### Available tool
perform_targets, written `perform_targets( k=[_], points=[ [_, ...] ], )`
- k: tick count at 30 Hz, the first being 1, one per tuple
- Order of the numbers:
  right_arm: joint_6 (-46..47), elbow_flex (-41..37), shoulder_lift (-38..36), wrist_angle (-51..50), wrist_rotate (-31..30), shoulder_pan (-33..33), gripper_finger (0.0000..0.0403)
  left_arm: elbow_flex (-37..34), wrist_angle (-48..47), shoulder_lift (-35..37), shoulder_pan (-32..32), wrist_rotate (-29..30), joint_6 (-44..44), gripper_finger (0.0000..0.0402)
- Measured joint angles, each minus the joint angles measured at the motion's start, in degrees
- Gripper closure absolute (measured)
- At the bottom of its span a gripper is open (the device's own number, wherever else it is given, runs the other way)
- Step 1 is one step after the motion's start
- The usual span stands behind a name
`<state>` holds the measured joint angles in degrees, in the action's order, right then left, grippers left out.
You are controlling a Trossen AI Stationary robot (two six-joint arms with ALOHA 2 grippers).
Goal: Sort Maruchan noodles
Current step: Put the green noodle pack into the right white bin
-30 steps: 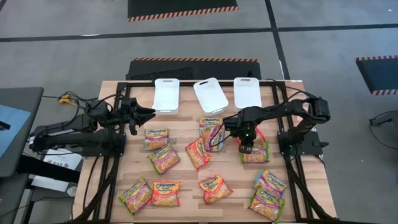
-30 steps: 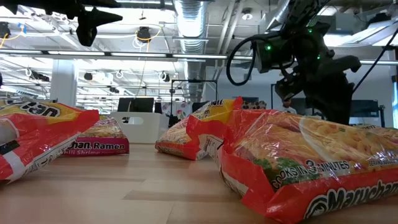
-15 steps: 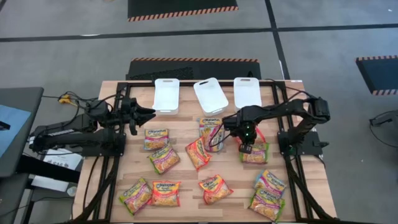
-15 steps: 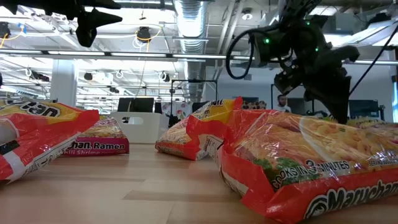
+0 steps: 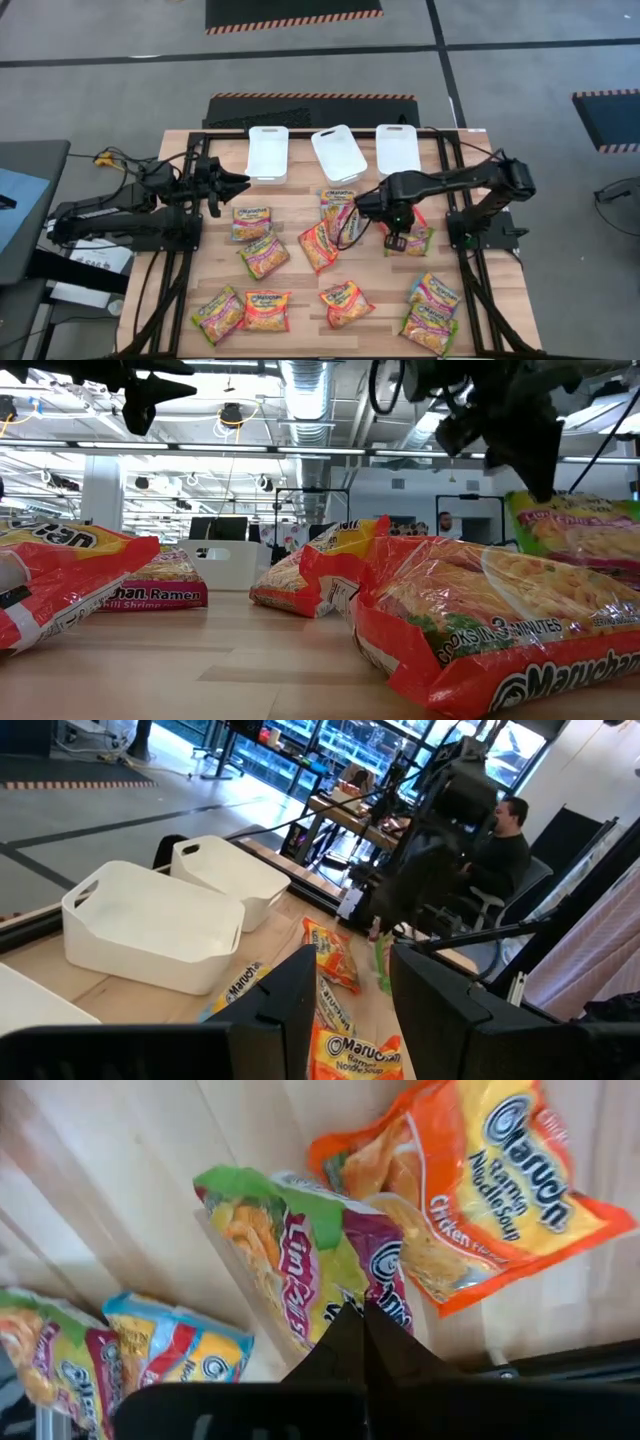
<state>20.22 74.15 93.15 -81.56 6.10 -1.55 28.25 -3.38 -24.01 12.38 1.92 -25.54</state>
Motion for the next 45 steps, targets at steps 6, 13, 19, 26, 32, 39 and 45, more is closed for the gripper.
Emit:
perform_targets(
  k=[6, 13, 19, 26, 32, 39, 45],
  points=[
    [2.9, 6.4, 0.1, -5.0, -4.9, -0.1, 0.0399, 0.0, 0.0, 0.0, 0.0, 0.0, 0.0, 0.0287],
    [3.3, 13.4, 0.0, -8.6, -11.5, 3.4, 0.0401, 0.0, 0.2, 0.0, 0.0, 1.3, 0.0, 0.0287],
    [0.2, 18.2, 0.1, -8.5, -16.6, 8.7, 0.0401, 0.0, 0.2, 0.0, 0.0, 2.7, 0.0, 0.0287],
    [-6.0, 22.3, 0.1, -8.3, -21.9, 17.4, 0.0402, 0.0, 0.2, 0.0, 0.0, 3.8, 1.5, 0.0287],
    [-14.7, 24.8, 0.1, -4.2, -24.8, 25.9, 0.0402, 0.0, 0.2, 0.0, 0.0, 8.8, 4.8, 0.0287],
    [-27.6, 25.1, 0.1, 6.2, -24.9, 36.4, 0.0402, 0.0, 0.2, 0.0, 0.0, 16.1, 6.5, 0.0287],
    [-36.7, 25.1, 0.5, 13.2, -24.9, 43.7, 0.0402, 0.0, 0.2, 0.0, 0.0, 21.1, 7.1, 0.0287]
  ],
)
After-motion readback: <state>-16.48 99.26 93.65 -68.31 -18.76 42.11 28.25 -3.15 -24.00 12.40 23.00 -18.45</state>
